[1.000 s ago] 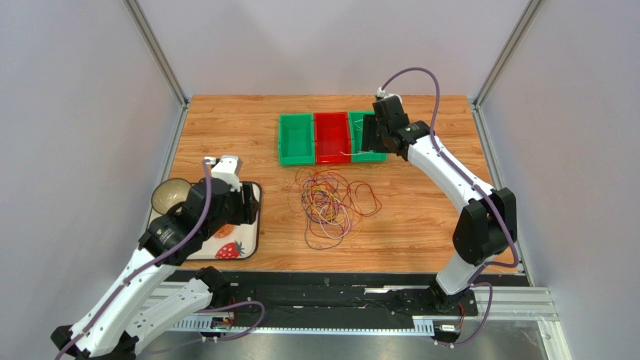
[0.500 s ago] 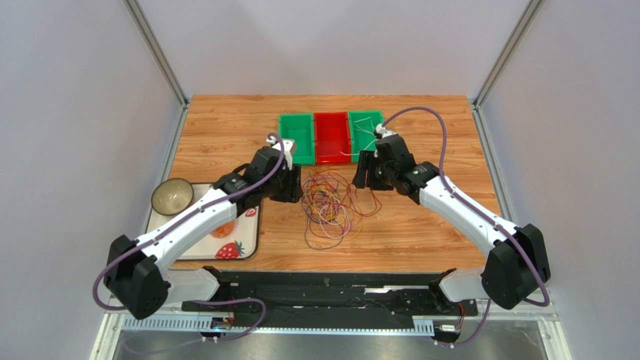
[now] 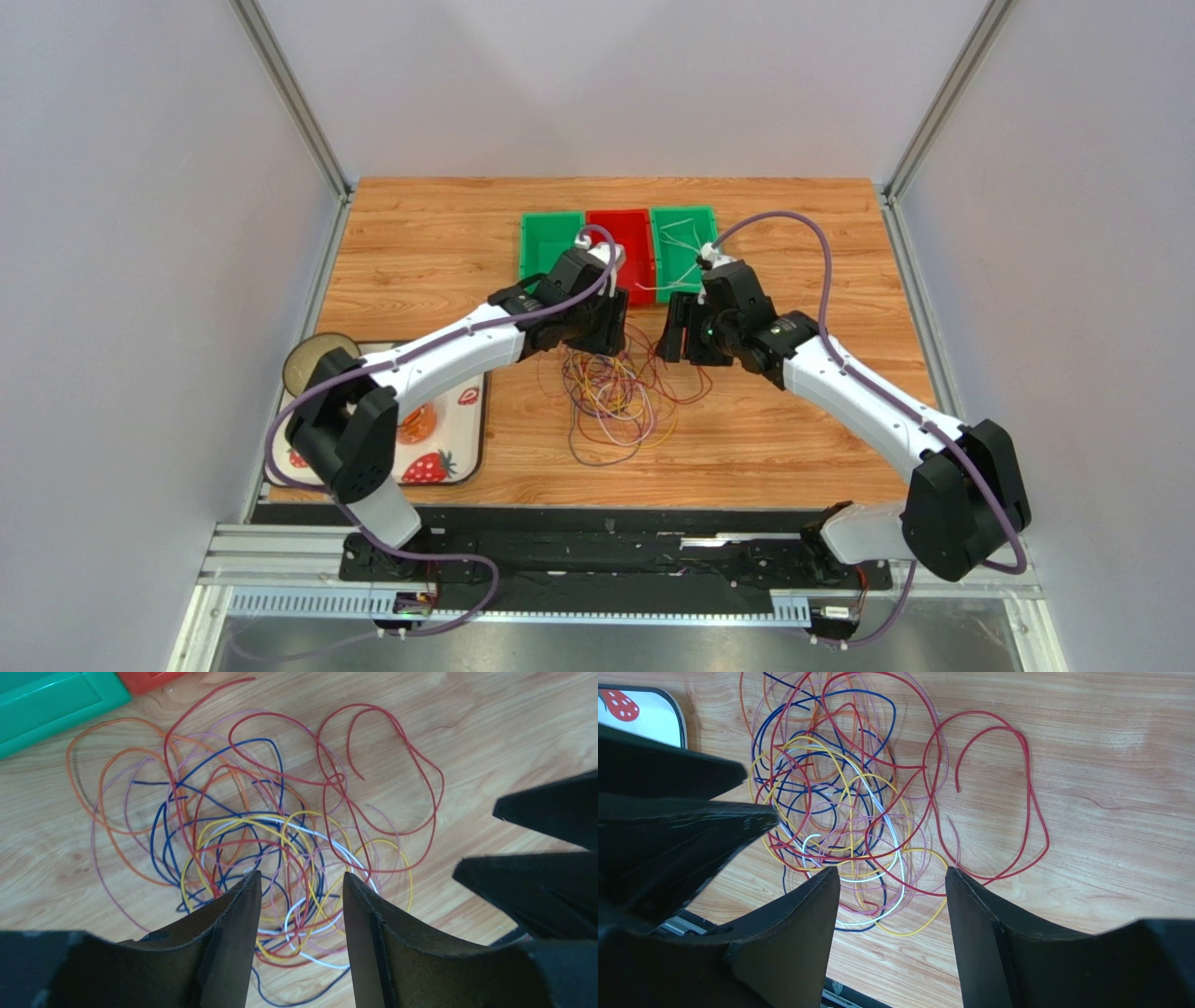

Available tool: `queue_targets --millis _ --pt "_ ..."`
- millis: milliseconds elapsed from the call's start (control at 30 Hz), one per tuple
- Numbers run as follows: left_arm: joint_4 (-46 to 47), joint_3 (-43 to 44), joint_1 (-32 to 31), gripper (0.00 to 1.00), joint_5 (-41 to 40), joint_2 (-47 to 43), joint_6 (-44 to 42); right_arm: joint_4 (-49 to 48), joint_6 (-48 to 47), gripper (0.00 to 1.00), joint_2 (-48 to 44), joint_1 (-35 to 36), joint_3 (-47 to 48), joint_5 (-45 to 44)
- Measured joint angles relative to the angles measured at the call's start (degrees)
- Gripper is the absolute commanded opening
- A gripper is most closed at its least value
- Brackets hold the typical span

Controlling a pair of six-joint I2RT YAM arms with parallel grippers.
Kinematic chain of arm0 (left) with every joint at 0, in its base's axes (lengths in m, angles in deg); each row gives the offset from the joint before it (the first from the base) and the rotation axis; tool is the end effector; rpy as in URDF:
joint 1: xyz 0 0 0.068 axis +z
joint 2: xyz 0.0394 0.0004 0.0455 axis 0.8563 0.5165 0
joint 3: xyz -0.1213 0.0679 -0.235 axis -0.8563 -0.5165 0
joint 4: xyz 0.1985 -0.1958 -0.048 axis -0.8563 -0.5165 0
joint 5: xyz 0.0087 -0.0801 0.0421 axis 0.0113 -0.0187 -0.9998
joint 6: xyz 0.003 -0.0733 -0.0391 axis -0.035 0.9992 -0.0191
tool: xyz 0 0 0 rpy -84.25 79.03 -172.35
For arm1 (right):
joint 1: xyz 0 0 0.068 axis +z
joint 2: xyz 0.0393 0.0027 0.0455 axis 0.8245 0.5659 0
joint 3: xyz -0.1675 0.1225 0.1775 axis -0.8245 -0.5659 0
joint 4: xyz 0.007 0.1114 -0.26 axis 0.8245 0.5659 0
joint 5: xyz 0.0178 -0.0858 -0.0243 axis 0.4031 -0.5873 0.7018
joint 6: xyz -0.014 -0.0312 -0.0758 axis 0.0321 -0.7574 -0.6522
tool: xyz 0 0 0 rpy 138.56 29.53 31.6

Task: Untangle the cables
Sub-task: Untie the cable.

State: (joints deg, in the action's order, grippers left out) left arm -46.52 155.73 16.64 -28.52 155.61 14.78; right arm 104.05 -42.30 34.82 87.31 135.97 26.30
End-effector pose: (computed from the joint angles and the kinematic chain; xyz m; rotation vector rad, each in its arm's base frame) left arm 0.3005 -0.2740 0.2261 0.3434 2.4141 -0.5768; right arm 0.2789 0.1767 0.2256 -0.0741 2.4849 0.5293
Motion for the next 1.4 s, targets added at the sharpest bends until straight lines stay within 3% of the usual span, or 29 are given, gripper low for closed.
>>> queue_targets --millis 467,633,700,933,1133,1300,1400 --pt "-3.1 4.8 -2.6 0.47 -4.9 10.1 0.4 -0.2 0.0 0.61 0.2 0.0 0.0 0.2" --pt "-3.4 4.8 -3.6 0.20 -5.9 11.2 1.7 -0.2 0.0 0.61 1.2 0.0 0.0 0.5" --pt "-3.4 4.8 -3.9 0.00 -6.1 11.2 2.1 -0.2 0.0 0.61 1.4 0.0 0.0 0.5" --pt "-7.8 7.3 -4.3 0.00 -7.5 10.9 1.6 -0.2 0.0 0.61 1.7 -0.1 0.0 0.5" --pt "-19.0 29.0 -4.3 0.00 -10.1 9.0 -3.7 -0.3 0.0 0.61 1.8 -0.1 0.0 -0.5" --pt "-20.9 47.3 -4.3 0.00 -9.2 2.4 -8.5 -0.7 0.0 0.61 2.3 -0.1 0.0 -0.7" --pt "-18.8 51.9 -4.3 0.00 -6.3 -2.9 -11.0 -0.9 0.0 0.61 2.5 -0.1 0.0 -0.7"
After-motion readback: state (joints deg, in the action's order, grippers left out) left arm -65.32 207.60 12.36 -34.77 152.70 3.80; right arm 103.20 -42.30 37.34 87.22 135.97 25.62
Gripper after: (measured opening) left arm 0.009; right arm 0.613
